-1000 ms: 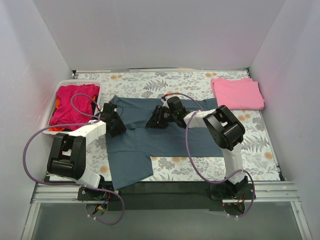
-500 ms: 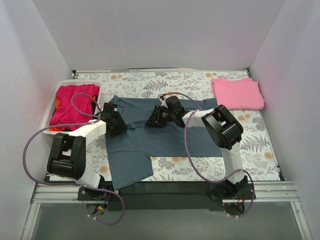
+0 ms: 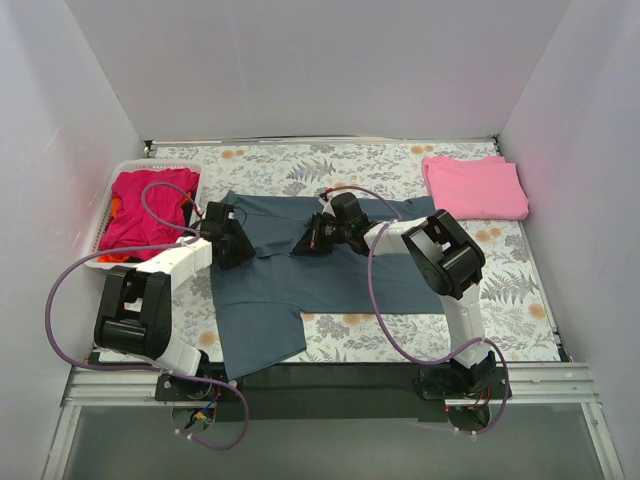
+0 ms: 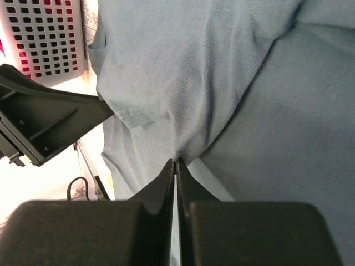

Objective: Fold and stack the t-shirts
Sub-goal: Fold the tshirt

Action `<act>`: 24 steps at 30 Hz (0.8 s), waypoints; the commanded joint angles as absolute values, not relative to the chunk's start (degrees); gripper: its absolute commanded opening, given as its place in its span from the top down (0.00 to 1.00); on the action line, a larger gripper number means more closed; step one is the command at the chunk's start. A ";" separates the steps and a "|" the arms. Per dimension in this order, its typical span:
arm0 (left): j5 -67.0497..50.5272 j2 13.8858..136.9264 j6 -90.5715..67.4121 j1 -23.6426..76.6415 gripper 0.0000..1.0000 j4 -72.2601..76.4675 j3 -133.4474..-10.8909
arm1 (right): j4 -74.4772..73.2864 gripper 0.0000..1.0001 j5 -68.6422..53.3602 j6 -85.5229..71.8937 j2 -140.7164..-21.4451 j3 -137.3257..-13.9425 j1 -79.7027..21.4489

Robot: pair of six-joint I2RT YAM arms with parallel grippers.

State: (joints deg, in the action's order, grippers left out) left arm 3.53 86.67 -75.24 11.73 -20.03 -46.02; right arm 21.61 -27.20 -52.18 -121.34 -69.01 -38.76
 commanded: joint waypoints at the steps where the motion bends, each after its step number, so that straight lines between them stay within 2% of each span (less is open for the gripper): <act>1: 3.25 85.60 -74.36 11.51 0.54 -20.04 -48.16 | 23.64 0.96 -27.51 -51.59 -120.67 -71.28 -39.02; 7: 3.25 86.75 -74.27 11.51 0.54 -20.22 -48.16 | 23.73 0.99 -27.51 -51.33 -119.97 -71.63 -39.02; 10: 3.34 87.10 -74.35 11.51 0.57 -20.48 -48.08 | 23.64 0.99 -27.42 -51.24 -119.71 -71.54 -39.02; 13: 3.43 87.01 -74.53 11.51 0.69 -20.83 -48.43 | 23.73 0.99 -27.60 -51.15 -119.53 -71.46 -39.02; 14: 3.43 86.92 -74.44 11.51 0.74 -20.83 -48.43 | 23.73 0.99 -27.60 -51.07 -119.44 -71.37 -38.94; 15: 3.51 86.66 -74.44 11.51 0.85 -21.09 -48.60 | 23.73 0.99 -27.68 -51.06 -119.27 -71.37 -39.02; 18: 3.52 86.57 -74.27 11.51 1.00 -22.05 -49.22 | 23.64 0.99 -27.68 -50.80 -118.66 -71.28 -39.02; 24: 4.40 87.01 -73.39 11.51 1.00 -28.02 -53.17 | 23.47 0.99 -28.30 -51.06 -116.20 -70.49 -38.76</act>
State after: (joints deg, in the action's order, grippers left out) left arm 3.62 87.02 -74.35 11.73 -24.10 -49.71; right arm 21.56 -27.29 -51.72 -120.77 -69.65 -38.74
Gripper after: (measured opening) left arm 0.033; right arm 0.019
